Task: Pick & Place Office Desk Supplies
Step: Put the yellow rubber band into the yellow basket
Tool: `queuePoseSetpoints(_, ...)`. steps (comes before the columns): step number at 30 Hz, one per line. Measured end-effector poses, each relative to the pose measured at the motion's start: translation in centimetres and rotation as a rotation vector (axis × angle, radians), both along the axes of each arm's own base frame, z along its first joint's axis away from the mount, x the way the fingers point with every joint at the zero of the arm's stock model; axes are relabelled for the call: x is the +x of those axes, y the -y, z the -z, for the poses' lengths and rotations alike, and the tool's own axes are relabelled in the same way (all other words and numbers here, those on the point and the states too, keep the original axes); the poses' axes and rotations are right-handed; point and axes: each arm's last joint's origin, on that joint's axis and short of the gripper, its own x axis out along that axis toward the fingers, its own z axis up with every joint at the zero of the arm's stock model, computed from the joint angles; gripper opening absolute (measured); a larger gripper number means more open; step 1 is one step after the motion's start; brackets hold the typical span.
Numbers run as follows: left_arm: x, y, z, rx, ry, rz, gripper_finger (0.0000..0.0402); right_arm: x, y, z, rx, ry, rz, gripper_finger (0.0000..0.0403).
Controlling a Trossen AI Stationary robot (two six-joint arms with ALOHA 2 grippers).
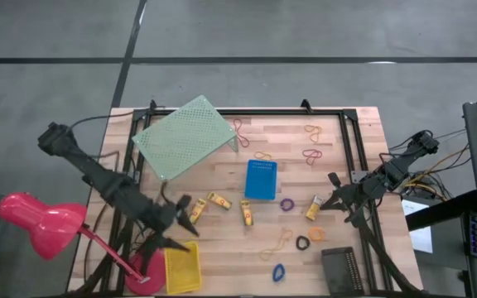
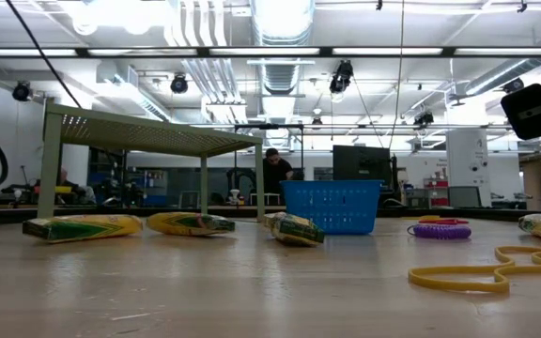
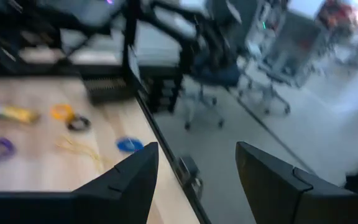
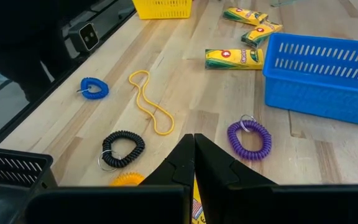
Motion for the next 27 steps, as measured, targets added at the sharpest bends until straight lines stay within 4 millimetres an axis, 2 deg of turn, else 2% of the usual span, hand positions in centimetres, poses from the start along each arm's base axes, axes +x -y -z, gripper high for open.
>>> queuePoseSetpoints(5, -1.5, -3.6, -1.9, -0.035, 0.089, -0.102, 0.0218, 0.0, 0.0, 0.0, 0.000, 0.000, 0.000, 0.0008)
queuePoseSetpoints(9, -3.5, -5.5, -2.2, -0.011, 0.172, -0.130, 0.0218, 0.0, 0.0, 0.0, 0.000, 0.000, 0.000, 0.0008)
queuePoseSetpoints(16, -6.7, -7.1, -1.2, -0.024, 0.246, -0.137, 0.0218, 0.0, 0.0, 0.0, 0.000, 0.000, 0.000, 0.0008)
queuePoseSetpoints(23, -8.3, -8.0, -0.2, 0.035, 0.315, -0.149, 0.0218, 0.0, 0.0, 0.0, 0.000, 0.000, 0.000, 0.0008)
queuePoseSetpoints(27, -9.1, -8.5, -0.5, 0.033, 0.350, -0.167, 0.0218, 0.0, 0.0, 0.0, 0.000, 0.000, 0.000, 0.0008)
